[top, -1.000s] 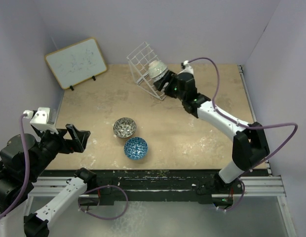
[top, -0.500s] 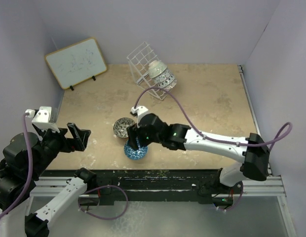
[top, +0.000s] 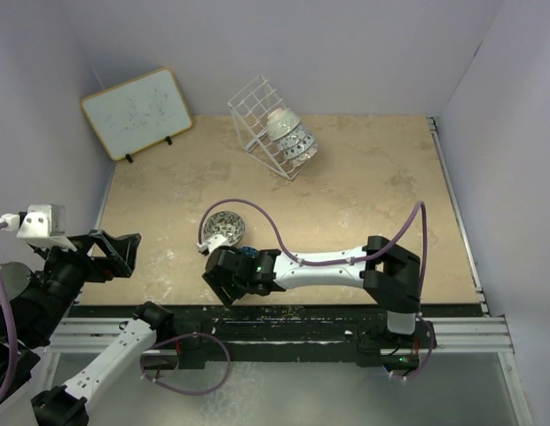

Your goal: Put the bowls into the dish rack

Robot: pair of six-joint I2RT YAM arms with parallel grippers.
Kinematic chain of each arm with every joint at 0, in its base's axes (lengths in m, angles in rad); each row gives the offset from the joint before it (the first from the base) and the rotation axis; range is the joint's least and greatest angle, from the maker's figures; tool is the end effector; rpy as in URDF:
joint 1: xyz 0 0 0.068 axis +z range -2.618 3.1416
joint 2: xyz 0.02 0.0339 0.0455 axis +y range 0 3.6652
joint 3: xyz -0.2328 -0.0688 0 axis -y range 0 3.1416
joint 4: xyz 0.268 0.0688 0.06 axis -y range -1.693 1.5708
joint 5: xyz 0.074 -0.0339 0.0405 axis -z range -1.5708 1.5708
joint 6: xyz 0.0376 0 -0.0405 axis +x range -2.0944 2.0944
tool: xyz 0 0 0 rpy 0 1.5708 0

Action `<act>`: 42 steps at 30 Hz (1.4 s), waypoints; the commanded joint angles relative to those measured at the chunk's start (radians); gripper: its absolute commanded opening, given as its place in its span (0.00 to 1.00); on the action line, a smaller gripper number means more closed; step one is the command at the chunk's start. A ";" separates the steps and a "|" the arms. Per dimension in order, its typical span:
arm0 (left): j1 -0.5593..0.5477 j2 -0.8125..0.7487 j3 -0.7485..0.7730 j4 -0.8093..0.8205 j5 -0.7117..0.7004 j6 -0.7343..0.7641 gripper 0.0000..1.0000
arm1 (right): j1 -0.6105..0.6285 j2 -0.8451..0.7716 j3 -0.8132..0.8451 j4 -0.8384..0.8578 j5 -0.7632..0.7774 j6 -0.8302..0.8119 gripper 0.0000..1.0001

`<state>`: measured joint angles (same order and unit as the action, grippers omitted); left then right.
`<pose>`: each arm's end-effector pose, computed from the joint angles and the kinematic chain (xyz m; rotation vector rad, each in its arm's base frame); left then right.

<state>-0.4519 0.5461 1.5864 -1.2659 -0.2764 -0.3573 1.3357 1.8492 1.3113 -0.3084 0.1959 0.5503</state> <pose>0.0155 0.0039 0.4713 -0.1134 1.7963 -0.3322 0.1046 0.4051 0.1685 -0.8685 2.3395 0.6209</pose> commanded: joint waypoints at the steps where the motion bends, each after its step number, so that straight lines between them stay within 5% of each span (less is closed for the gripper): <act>1: 0.004 -0.006 0.010 -0.009 -0.030 -0.005 0.99 | 0.004 0.019 0.066 -0.023 0.082 -0.014 0.64; 9: 0.004 -0.011 0.006 -0.005 -0.034 -0.005 0.99 | 0.003 0.068 0.093 -0.070 0.134 -0.024 0.37; 16: 0.004 -0.011 0.003 -0.003 -0.032 -0.004 0.99 | 0.003 0.068 0.088 -0.093 0.162 -0.023 0.26; 19: 0.004 -0.007 0.004 0.000 -0.028 -0.005 0.99 | 0.003 0.058 0.095 -0.113 0.180 -0.023 0.09; 23: 0.004 -0.007 -0.001 0.000 -0.027 -0.008 0.99 | 0.003 0.032 0.092 -0.125 0.198 -0.020 0.01; 33: 0.004 -0.005 -0.005 0.007 -0.024 -0.005 0.99 | -0.027 -0.149 0.058 -0.061 0.174 -0.001 0.00; 42: 0.004 -0.009 0.005 0.010 -0.014 -0.006 0.99 | -0.354 -0.371 -0.081 0.244 -0.237 0.016 0.00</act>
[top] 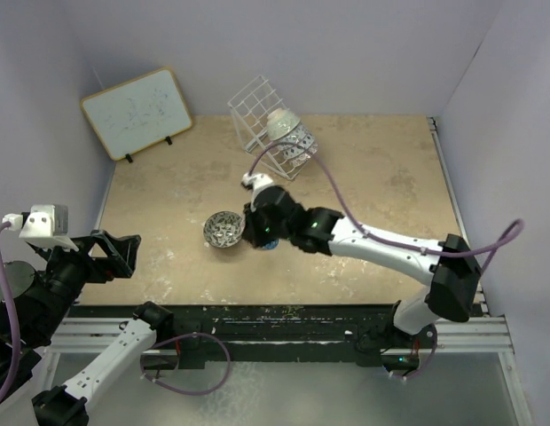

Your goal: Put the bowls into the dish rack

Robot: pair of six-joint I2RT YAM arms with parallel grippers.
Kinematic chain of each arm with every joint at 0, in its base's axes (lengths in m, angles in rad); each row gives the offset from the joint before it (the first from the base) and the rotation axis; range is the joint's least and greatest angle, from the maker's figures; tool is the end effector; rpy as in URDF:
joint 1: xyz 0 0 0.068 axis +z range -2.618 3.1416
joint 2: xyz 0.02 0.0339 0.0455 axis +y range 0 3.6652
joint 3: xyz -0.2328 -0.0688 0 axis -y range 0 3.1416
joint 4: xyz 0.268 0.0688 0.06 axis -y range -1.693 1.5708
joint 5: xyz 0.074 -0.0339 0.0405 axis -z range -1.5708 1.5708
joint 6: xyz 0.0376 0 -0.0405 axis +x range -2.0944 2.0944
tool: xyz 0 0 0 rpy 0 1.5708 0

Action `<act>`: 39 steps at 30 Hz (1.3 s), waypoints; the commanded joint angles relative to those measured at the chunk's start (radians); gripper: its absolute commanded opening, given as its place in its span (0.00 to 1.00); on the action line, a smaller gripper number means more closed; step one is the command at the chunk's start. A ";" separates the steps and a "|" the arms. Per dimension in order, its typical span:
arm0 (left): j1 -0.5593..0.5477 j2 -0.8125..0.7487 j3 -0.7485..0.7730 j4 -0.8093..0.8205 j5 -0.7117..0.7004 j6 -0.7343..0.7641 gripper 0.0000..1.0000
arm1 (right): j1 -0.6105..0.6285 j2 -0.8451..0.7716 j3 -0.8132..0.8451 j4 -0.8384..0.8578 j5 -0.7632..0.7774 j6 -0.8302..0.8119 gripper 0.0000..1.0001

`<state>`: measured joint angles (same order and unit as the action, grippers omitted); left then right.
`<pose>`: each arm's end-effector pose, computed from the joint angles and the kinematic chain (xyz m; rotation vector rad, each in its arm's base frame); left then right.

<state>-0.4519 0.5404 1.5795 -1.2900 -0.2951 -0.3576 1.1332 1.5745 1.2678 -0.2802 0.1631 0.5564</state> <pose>0.0147 0.0050 0.4674 -0.1232 1.8171 -0.3057 0.1695 0.3479 0.2611 -0.5474 2.1928 0.7824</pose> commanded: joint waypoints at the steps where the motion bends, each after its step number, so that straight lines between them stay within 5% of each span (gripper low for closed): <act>1: 0.004 -0.004 0.014 0.033 0.005 -0.006 0.99 | -0.196 -0.113 -0.042 0.255 -0.261 0.014 0.00; 9: 0.004 0.002 0.045 0.023 -0.006 -0.002 0.99 | -0.465 -0.136 -0.016 0.592 -0.595 0.124 0.00; 18: 0.004 0.016 0.096 -0.001 -0.001 0.001 0.99 | -0.705 0.155 0.073 1.361 -0.838 0.677 0.00; 27: 0.004 0.016 0.130 -0.014 0.001 -0.003 0.99 | -0.775 0.484 0.339 1.718 -0.701 0.992 0.00; 39: 0.004 0.023 0.147 -0.032 0.005 -0.004 0.99 | -0.790 0.602 0.329 1.797 -0.413 1.059 0.00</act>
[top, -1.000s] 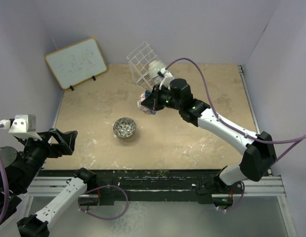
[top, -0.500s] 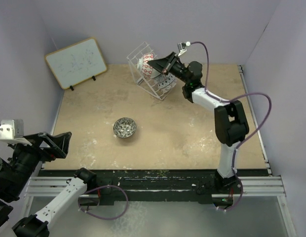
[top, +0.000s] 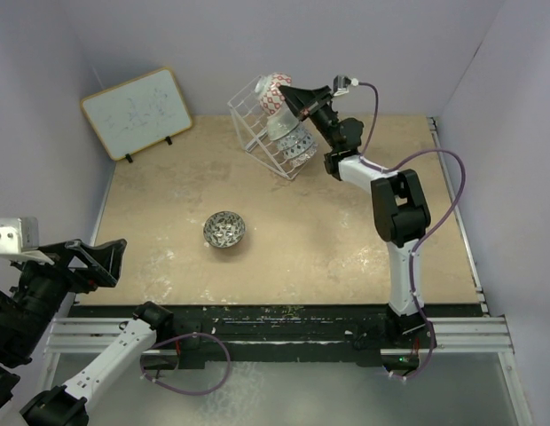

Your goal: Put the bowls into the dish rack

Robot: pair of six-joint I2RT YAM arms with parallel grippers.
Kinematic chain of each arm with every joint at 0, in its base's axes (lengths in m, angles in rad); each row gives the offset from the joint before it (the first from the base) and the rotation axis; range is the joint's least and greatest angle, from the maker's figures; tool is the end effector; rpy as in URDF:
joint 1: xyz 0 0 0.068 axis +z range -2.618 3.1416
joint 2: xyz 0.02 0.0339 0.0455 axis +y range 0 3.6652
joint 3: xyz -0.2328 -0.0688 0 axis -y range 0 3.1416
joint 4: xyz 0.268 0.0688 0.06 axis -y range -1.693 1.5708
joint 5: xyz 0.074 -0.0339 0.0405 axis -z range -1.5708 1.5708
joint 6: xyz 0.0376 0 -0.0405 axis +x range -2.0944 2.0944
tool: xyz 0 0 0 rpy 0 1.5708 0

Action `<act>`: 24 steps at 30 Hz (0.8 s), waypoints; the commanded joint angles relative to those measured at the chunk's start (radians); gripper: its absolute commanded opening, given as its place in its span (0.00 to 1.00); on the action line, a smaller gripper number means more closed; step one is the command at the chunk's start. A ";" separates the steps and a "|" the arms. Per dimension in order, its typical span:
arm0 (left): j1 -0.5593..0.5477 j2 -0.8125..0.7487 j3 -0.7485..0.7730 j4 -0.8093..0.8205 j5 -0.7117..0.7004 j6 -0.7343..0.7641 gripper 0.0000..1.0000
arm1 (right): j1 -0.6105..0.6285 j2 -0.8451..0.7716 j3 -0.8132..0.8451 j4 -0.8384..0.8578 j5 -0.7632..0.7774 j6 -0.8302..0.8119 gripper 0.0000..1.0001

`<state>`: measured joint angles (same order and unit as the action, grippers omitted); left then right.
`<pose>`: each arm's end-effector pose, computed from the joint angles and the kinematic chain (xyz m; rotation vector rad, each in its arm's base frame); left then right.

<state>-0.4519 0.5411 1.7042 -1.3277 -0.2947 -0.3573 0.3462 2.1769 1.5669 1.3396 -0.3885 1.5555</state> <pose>-0.0131 0.0185 0.4852 -0.1353 1.7350 -0.3405 0.4540 0.1789 0.2730 0.2041 1.0597 1.9104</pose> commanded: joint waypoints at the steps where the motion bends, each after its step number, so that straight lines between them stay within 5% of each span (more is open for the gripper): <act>1: 0.004 0.023 0.024 0.005 0.005 -0.006 0.99 | -0.003 0.004 0.023 0.188 0.160 0.065 0.00; 15: 0.004 0.028 0.041 -0.004 0.006 -0.009 0.99 | 0.010 0.048 -0.051 0.215 0.392 0.109 0.00; 24: 0.004 0.023 0.040 -0.007 0.005 -0.009 0.99 | 0.030 0.129 0.005 0.251 0.397 0.121 0.00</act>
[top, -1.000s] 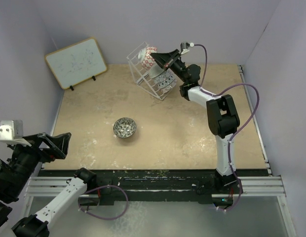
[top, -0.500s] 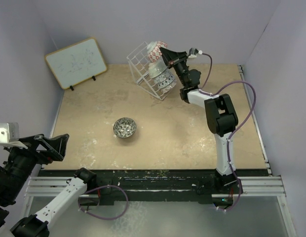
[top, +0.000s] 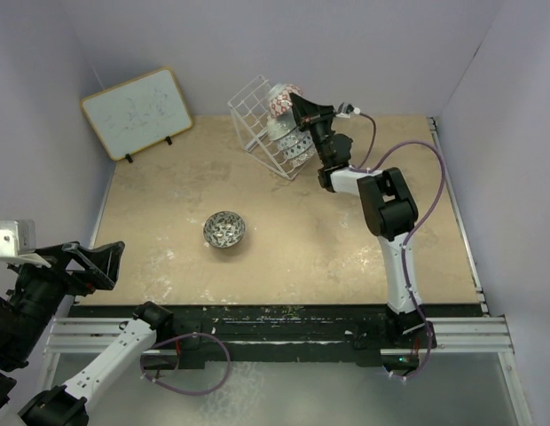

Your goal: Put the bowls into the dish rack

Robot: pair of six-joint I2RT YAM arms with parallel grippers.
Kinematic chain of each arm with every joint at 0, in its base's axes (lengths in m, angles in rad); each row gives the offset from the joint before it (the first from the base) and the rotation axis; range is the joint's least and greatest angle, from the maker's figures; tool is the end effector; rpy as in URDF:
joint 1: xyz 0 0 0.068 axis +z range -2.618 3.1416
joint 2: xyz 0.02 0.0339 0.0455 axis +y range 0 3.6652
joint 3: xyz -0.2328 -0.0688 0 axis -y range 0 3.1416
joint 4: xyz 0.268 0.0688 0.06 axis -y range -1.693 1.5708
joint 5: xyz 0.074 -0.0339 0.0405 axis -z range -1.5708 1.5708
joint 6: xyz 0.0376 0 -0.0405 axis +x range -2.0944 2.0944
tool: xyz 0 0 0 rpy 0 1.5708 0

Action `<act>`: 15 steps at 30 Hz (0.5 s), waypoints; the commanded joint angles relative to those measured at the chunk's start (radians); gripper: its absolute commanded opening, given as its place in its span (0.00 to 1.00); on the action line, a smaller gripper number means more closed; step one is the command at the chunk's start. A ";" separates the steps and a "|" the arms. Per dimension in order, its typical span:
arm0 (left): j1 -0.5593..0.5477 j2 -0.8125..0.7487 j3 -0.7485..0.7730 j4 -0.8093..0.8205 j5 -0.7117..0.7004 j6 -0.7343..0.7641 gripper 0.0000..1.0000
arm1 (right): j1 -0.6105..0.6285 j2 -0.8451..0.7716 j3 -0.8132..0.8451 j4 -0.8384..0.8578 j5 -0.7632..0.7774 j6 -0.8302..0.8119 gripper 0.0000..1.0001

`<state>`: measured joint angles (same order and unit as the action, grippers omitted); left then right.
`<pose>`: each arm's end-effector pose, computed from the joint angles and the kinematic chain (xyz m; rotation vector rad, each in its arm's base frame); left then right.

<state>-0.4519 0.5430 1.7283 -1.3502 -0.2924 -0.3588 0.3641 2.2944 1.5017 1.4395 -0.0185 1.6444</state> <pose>-0.0183 0.0209 0.4866 -0.1349 1.7356 -0.3435 0.4614 0.1766 0.2064 0.6342 0.8854 1.8505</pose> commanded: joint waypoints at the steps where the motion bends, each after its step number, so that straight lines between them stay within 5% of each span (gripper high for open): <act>1: 0.004 0.020 0.018 0.013 0.002 -0.006 0.99 | 0.012 0.028 0.086 0.158 0.016 0.031 0.00; 15: 0.004 0.009 0.008 0.002 -0.013 -0.005 0.99 | 0.016 0.147 0.176 0.147 0.006 0.071 0.00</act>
<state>-0.4519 0.5426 1.7283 -1.3563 -0.2935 -0.3584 0.3794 2.4504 1.6035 1.4857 -0.0185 1.6962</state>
